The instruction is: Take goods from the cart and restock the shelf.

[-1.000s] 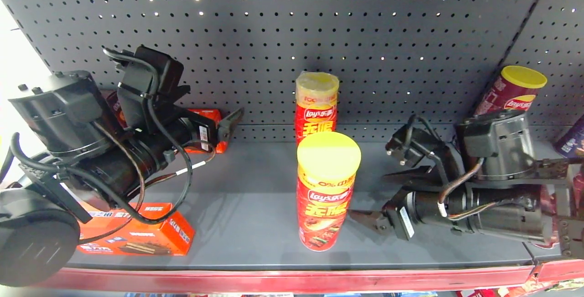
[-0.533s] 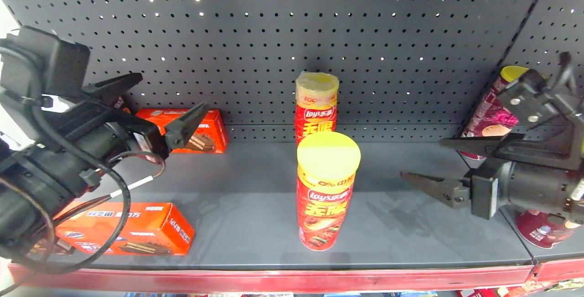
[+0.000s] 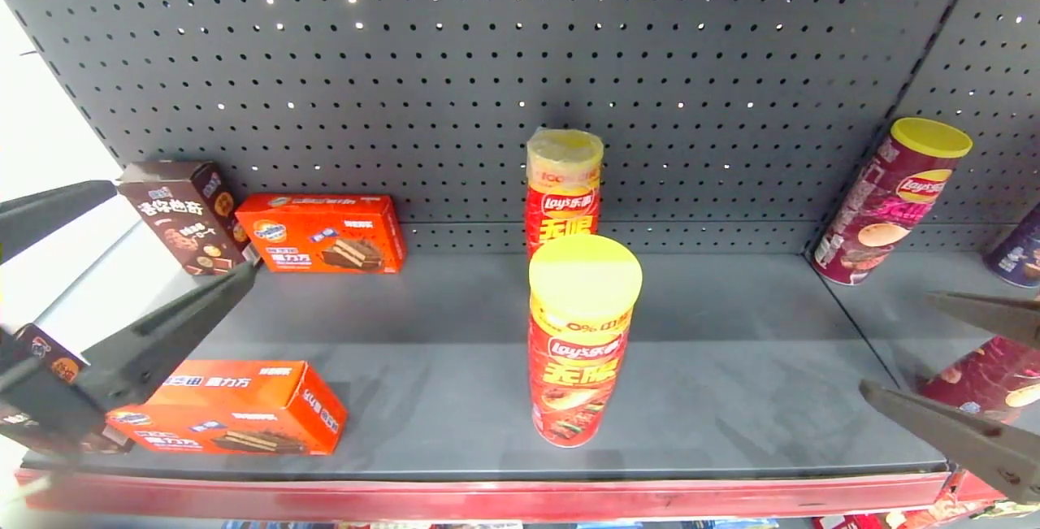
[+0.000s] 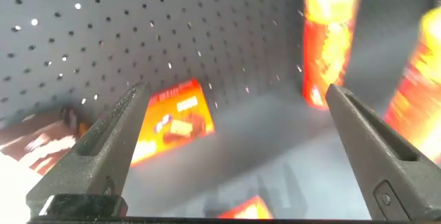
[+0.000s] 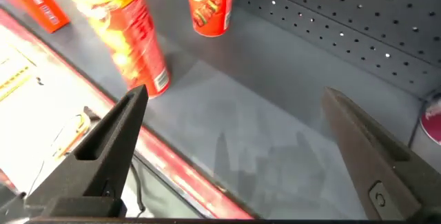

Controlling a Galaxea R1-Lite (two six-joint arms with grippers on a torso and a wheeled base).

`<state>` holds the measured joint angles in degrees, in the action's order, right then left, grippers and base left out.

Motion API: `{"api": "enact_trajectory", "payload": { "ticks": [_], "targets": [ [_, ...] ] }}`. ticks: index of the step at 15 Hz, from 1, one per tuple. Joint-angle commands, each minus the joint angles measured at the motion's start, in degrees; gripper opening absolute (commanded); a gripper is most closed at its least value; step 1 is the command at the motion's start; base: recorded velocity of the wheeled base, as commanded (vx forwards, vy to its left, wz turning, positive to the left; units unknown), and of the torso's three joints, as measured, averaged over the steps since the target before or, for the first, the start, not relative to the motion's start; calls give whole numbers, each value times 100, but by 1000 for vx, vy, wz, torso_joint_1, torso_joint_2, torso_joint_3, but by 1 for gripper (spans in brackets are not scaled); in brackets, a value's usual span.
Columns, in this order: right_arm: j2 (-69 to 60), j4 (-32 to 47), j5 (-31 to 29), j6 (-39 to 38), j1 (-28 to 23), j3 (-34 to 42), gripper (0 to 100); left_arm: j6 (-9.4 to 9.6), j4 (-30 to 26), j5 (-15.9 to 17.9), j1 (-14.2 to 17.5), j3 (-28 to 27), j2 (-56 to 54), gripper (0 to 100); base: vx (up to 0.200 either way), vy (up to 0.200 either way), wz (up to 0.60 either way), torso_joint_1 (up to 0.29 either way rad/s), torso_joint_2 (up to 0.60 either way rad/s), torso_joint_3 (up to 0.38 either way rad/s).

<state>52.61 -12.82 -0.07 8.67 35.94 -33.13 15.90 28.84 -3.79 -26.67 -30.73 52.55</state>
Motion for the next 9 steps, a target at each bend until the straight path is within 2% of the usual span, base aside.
{"api": "enact_trajectory", "payload": {
  "ticks": [1, 3, 5, 9],
  "targets": [
    [-823, -1, 7, 12, 177, 527, 100, 115, -1126, -25, -101, -152, -1538, 100, 0, 0, 0, 0, 0, 0],
    [-1421, -1, -28, 12, 476, 1099, 100, 115, -1961, -16, -49, -152, -2381, 100, 0, 0, 0, 0, 0, 0],
    [-1939, 17, -45, 3, 476, 1626, 100, 133, -2700, 19, -57, -126, -3023, 100, 0, 0, 0, 0, 0, 0],
    [-2475, 26, -63, -5, 379, 2268, 100, 133, -3341, 212, -31, 50, -3735, 100, 0, 0, 0, 0, 0, 0]
  ]
}}
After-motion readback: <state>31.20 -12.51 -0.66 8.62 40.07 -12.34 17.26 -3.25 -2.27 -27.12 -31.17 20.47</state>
